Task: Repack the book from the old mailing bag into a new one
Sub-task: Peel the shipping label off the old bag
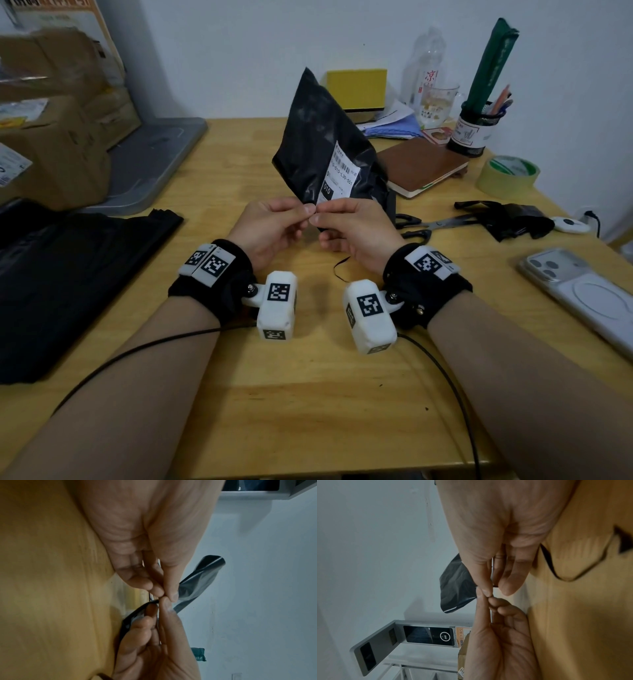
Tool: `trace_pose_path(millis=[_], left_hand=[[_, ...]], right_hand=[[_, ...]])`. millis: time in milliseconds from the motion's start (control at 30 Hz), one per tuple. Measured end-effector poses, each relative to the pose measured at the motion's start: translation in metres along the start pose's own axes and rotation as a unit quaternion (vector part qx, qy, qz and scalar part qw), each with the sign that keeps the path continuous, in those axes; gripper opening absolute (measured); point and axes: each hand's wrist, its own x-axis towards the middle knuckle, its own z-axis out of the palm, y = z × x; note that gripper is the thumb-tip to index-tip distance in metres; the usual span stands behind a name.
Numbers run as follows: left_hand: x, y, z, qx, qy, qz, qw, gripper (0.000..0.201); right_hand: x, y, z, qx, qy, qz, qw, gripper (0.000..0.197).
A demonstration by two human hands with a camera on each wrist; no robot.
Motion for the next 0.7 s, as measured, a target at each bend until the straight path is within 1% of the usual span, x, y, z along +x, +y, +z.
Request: trace_pose_path(millis=[67, 167, 300, 533, 633, 700], left_hand=[[0.0008, -0.0004, -0.0005, 0.001, 0.007, -0.002, 1.000, 0.010], [0.0019, -0.0005, -0.0005, 0.009, 0.022, -0.008, 1.000, 0.007], [0.0021, -0.0003, 0.0005, 0.013, 0.030, -0.010, 0.999, 0.004], [0.0028, -0.0002, 0.0007, 0.044, 0.059, -0.009, 0.997, 0.007], [0.0050, -0.0020, -0.0003, 0.046, 0.070, -0.011, 0.996, 0.009], [0.0059, -0.0022, -0.0008, 0.048, 0.073, -0.011, 0.996, 0.010]], right_hand=[[0.0000, -0.0001, -0.0001, 0.001, 0.002, 0.000, 1.000, 0.023], [-0.0007, -0.0006, -0.0003, 0.006, 0.007, -0.002, 1.000, 0.014], [-0.0002, 0.0000, 0.0001, -0.001, 0.019, -0.005, 1.000, 0.010], [-0.0012, -0.0016, 0.0019, -0.022, 0.034, 0.007, 0.999, 0.012], [-0.0009, -0.0018, 0.0013, -0.020, 0.037, 0.012, 0.999, 0.015], [-0.0006, -0.0020, 0.0011, -0.016, 0.041, 0.014, 0.999, 0.014]])
